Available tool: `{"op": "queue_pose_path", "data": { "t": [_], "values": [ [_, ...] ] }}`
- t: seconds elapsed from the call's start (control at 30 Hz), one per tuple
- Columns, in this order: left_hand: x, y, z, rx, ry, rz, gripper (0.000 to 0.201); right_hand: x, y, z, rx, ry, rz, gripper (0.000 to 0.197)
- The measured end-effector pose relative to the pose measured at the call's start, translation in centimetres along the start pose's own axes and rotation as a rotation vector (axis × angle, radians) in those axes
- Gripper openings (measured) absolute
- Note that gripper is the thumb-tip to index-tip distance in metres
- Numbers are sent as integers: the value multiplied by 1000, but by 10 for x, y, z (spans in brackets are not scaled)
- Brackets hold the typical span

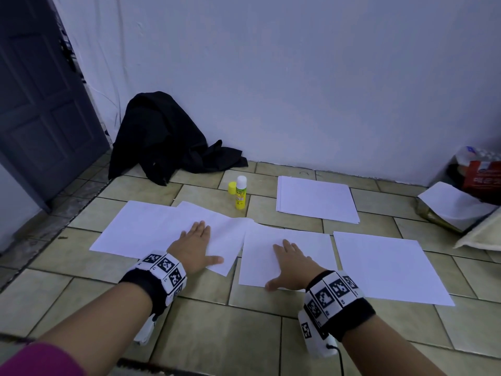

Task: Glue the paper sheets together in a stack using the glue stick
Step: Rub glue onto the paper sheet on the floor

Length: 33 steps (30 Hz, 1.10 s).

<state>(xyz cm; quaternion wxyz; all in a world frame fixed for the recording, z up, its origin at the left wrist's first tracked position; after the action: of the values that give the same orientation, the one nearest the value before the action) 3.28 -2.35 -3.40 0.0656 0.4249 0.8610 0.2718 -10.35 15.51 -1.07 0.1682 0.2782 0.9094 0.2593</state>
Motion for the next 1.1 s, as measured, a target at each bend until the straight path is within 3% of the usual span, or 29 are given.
{"op": "queue_pose_path", "data": {
  "t": [0.2,0.57,0.73,1.0,1.1],
  "values": [
    [-4,7,-9,49,-64,-83,73,3,-1,1,-5,-13,-8,103],
    [-39,13,-26,138,-132,-298,70,5,-2,1,7,-30,-18,101],
    [-50,21,-23,116,-120,-395,69,5,-2,2,9,-34,-23,100],
    [-43,30,-30,158,-250,-419,61,5,-3,3,12,-31,-22,101],
    [-38,27,-30,232,-220,-398,65,5,-3,3,11,-30,-24,101]
  ]
}}
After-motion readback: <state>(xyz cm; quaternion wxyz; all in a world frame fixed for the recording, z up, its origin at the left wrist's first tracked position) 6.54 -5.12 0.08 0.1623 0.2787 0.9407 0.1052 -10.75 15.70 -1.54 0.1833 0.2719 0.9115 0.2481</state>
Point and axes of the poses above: each hand's wrist, its own y-axis away from the middle knuckle, its own z-axis out of the palm, x = y × z, the point moved 5 cm from there along -y, towards the middle knuckle, and after that the axes turned 3 degrees about -x, right-handed, at the moved point
